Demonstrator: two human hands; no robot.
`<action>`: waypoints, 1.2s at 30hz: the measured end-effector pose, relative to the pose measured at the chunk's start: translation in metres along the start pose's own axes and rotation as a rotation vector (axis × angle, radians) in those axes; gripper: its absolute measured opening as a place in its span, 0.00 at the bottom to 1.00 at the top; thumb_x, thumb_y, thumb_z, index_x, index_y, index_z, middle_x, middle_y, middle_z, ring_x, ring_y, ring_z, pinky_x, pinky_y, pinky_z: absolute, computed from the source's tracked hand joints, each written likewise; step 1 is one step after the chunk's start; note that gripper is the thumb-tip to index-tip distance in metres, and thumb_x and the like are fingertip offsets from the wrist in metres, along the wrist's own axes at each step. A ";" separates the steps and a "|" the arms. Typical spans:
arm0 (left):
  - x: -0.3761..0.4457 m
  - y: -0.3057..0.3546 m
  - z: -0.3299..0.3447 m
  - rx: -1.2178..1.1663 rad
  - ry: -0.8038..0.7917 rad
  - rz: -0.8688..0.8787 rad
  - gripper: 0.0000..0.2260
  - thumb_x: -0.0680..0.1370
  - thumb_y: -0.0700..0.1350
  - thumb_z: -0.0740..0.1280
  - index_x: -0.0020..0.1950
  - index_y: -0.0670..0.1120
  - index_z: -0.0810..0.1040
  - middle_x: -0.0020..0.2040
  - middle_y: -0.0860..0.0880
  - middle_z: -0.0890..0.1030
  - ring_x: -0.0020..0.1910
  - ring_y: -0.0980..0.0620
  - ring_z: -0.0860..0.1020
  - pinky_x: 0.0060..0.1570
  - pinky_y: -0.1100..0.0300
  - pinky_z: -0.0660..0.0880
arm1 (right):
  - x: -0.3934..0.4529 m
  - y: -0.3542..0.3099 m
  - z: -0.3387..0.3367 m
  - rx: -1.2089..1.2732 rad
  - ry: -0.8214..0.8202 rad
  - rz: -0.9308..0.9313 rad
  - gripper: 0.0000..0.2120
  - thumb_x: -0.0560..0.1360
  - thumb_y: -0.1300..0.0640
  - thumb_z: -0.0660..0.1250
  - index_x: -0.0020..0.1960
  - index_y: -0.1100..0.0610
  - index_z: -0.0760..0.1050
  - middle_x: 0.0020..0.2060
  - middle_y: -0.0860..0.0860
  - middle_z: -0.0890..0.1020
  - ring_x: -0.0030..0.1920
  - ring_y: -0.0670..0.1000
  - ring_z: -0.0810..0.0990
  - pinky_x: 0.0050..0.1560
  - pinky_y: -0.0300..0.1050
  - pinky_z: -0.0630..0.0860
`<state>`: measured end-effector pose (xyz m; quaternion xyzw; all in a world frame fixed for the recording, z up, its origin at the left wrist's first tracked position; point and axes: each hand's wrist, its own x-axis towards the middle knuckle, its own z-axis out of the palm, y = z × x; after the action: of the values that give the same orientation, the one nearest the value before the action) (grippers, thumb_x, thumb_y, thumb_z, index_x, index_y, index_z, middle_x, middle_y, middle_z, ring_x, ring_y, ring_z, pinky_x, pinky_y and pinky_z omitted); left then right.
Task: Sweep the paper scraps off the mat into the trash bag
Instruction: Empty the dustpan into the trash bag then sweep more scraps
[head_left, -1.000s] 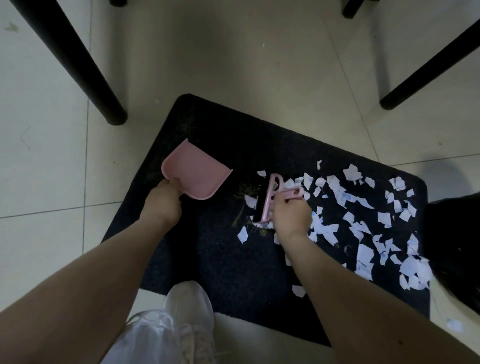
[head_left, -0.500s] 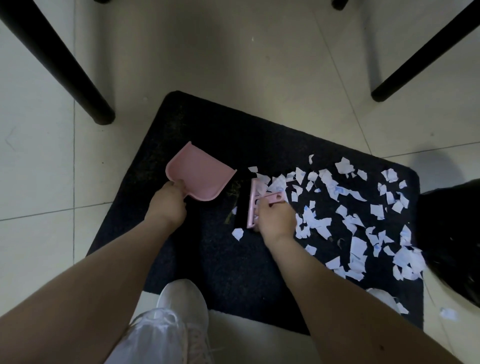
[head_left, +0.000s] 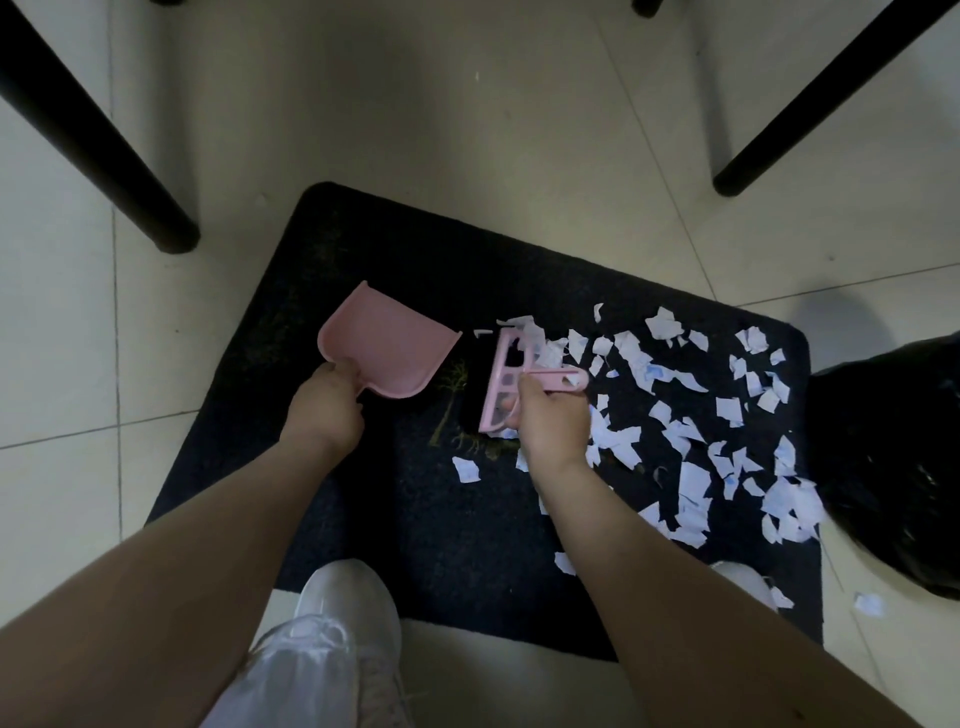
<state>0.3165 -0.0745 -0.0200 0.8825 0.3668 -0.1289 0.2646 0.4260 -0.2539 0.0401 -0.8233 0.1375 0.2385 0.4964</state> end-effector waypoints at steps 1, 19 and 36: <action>0.000 -0.001 0.000 -0.004 0.002 -0.010 0.16 0.74 0.34 0.65 0.62 0.36 0.72 0.60 0.36 0.73 0.57 0.37 0.74 0.53 0.51 0.72 | 0.000 0.001 0.004 -0.033 -0.050 0.011 0.12 0.76 0.58 0.63 0.34 0.58 0.75 0.30 0.49 0.80 0.29 0.47 0.77 0.31 0.39 0.71; 0.002 0.004 0.000 -0.015 0.002 0.028 0.13 0.74 0.33 0.65 0.59 0.35 0.73 0.58 0.35 0.74 0.56 0.37 0.75 0.53 0.51 0.72 | 0.027 0.001 -0.030 -0.067 0.170 0.000 0.14 0.76 0.59 0.62 0.32 0.58 0.72 0.29 0.52 0.77 0.27 0.49 0.73 0.27 0.41 0.67; -0.008 0.012 0.004 0.006 -0.028 0.045 0.14 0.74 0.35 0.66 0.59 0.36 0.72 0.59 0.36 0.74 0.56 0.36 0.74 0.52 0.49 0.73 | 0.001 0.028 -0.039 -0.400 -0.018 -0.082 0.14 0.78 0.53 0.60 0.40 0.60 0.78 0.36 0.55 0.83 0.32 0.53 0.78 0.29 0.41 0.72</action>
<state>0.3198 -0.0880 -0.0153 0.8894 0.3429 -0.1365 0.2699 0.4240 -0.3012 0.0335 -0.9083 0.0494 0.2480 0.3332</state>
